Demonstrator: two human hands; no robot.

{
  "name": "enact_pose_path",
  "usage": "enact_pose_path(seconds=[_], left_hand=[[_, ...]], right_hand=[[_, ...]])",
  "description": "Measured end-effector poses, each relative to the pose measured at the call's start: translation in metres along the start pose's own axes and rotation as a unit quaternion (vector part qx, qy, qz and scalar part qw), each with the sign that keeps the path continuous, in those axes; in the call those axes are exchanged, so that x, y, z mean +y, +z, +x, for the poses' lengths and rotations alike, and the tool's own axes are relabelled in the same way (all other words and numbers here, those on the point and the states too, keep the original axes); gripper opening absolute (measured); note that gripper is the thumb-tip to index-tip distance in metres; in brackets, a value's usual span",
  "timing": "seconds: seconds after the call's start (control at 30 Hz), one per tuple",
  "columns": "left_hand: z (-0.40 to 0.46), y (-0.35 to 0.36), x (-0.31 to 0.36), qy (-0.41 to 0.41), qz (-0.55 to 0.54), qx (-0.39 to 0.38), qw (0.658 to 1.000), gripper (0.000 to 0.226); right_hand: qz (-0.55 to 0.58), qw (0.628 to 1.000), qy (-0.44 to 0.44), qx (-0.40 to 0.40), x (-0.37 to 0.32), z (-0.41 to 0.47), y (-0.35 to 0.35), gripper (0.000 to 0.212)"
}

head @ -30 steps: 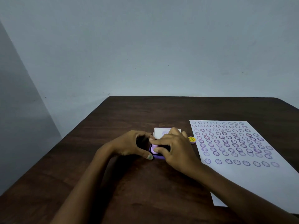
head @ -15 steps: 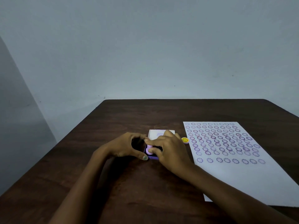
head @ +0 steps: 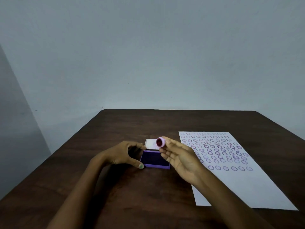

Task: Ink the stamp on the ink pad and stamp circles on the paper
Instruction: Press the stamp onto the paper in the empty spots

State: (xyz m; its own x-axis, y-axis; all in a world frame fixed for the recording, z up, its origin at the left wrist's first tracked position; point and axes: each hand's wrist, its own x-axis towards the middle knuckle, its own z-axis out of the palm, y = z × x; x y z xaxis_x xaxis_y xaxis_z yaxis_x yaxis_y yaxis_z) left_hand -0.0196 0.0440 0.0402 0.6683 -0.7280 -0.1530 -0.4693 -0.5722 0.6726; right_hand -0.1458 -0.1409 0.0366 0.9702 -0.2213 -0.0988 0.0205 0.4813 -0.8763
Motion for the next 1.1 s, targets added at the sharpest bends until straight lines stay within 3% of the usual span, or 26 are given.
enact_pose_path(seconds=[0.13, 0.4, 0.53, 0.67, 0.77, 0.9, 1.1], left_hand=[[0.0, 0.0, -0.001, -0.014, -0.004, 0.006, 1.0, 0.063], [0.003, 0.009, 0.008, -0.009, -0.032, 0.13, 0.991, 0.086], [0.009, 0.021, 0.031, 0.016, 0.019, 0.196, 0.98, 0.088], [0.018, 0.05, 0.074, 0.077, 0.065, 0.2, 0.975, 0.086], [0.036, 0.085, 0.104, 0.124, 0.093, 0.143, 0.978, 0.076], [0.054, 0.132, 0.146, 0.151, 0.128, 0.034, 0.979, 0.068], [0.081, 0.169, 0.174, 0.173, 0.159, 0.015, 0.972, 0.073]], right_hand=[[0.156, 0.984, 0.083, 0.006, -0.008, -0.01, -0.005, 0.012], [0.169, 0.984, 0.062, 0.015, -0.028, -0.025, -0.035, 0.012], [0.119, 0.991, 0.003, 0.067, -0.056, -0.037, -0.081, 0.017], [0.049, 0.987, -0.06, 0.138, -0.082, -0.052, -0.141, 0.027], [-0.049, 0.976, -0.104, 0.183, -0.092, -0.06, -0.178, 0.046], [-0.203, 0.94, -0.136, 0.236, -0.092, -0.065, -0.209, 0.035], [-0.349, 0.891, -0.186, 0.222, -0.089, -0.064, -0.216, 0.034]])
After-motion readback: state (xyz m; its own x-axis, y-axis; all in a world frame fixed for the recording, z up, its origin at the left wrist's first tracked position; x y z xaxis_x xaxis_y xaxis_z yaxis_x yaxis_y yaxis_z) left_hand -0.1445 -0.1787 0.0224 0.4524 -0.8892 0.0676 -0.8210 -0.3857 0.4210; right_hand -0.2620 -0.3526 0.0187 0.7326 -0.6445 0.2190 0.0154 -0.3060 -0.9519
